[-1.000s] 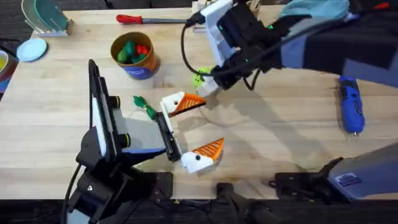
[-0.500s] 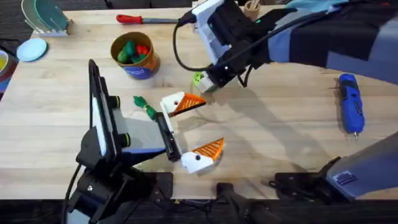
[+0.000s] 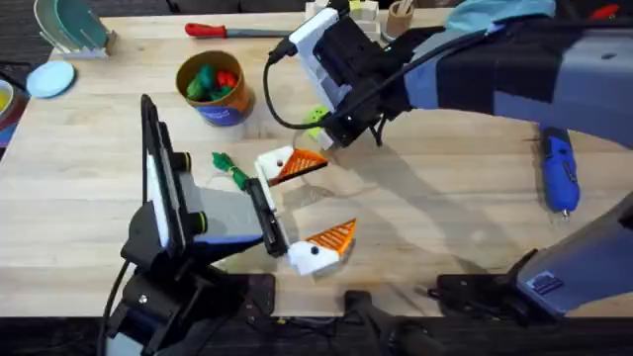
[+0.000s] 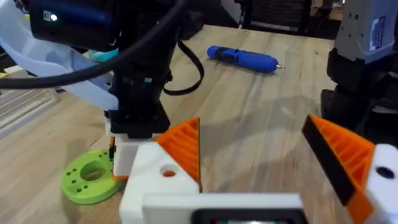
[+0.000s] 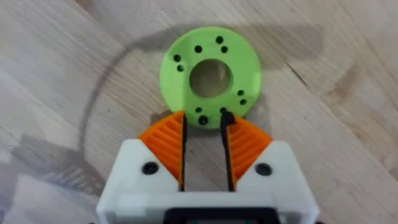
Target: Pick up the gripper from the table and insert it into the empty holder that is missing its gripper. Then pick up a screw, insert it into the mounting hole, and use the screwdriver to tighten it. Finally, clean up the table by picking up the vegetable and placing it into the bucket.
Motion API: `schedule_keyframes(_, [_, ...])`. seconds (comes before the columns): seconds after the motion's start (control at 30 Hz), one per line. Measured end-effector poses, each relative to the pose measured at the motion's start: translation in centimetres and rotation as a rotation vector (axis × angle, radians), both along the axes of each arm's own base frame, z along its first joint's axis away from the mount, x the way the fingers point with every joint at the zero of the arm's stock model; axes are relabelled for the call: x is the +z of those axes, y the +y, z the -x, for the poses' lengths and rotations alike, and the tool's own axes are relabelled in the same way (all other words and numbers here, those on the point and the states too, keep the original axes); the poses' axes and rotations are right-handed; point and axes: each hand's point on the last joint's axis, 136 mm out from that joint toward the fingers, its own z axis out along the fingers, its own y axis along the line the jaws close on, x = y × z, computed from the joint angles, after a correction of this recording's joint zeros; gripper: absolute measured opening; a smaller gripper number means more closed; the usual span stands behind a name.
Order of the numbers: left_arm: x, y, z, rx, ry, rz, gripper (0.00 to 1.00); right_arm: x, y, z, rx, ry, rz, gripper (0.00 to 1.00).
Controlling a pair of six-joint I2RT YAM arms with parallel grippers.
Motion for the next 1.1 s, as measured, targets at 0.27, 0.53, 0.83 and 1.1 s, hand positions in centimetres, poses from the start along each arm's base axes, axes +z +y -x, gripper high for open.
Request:
schedule_keyframes(0.27, [-0.01,0.0,0.0,0.0,0.0,0.0,0.991,0.13,-0.08,-0.15,-0.004,-0.007,0.006,0.393])
schedule_keyframes(0.53, [-0.01,0.0,0.0,0.0,0.0,0.0,0.991,0.97,0.58,-0.94,-0.004,-0.026,-0.011,0.418])
schedule_keyframes(0.83, [0.0,0.0,0.0,0.0,0.0,0.0,0.991,0.91,0.5,-0.84,-0.004,-0.021,-0.006,0.423])
schedule_keyframes(1.1, [-0.01,0.0,0.0,0.0,0.0,0.0,0.991,0.18,0.51,-0.84,-0.004,-0.008,0.004,0.415])
